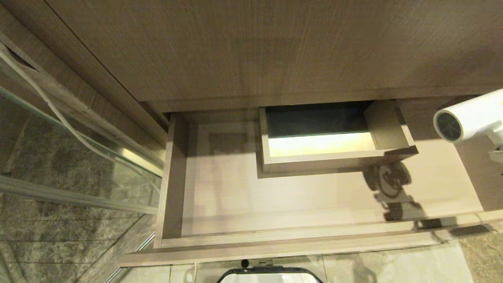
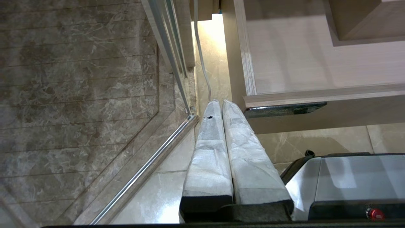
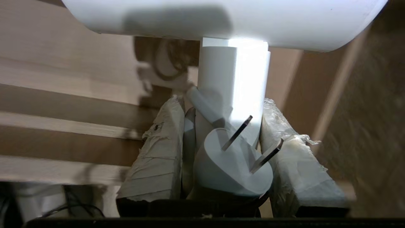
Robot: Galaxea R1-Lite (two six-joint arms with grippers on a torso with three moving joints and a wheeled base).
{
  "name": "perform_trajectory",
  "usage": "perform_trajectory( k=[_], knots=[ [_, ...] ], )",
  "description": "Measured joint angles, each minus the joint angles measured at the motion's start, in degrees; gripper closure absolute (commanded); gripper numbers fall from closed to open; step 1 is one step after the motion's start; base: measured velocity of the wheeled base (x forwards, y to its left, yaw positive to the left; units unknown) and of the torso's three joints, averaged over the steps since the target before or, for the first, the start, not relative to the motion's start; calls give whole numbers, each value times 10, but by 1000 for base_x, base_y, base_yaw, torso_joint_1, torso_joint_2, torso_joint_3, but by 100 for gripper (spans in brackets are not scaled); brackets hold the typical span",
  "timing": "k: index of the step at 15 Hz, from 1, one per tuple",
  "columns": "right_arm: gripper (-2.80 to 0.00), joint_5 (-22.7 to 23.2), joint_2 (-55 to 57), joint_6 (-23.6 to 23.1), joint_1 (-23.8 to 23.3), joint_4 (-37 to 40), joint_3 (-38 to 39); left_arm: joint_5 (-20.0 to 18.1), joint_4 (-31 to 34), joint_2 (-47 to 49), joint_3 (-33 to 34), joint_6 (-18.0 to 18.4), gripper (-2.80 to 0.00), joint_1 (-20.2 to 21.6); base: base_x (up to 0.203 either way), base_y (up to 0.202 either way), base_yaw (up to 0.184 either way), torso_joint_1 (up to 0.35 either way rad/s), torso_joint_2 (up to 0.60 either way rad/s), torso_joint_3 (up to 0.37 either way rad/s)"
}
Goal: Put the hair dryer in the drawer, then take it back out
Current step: Put it into the drawer
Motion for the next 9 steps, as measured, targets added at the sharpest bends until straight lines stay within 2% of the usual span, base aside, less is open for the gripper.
perform_trajectory(
  k=[3,6,9],
  knots=[
    [0,-76,45,23,-23,-9,0,0,0,0,0,0,0,0,0,0,0,30,47,44],
    [0,-86,104,62,-38,-37,1,0,1,0,0,0,0,0,0,0,0,17,26,39],
    [0,-87,178,69,-44,-101,2,0,0,0,0,0,0,0,0,0,0,4,-1,13]
  ],
)
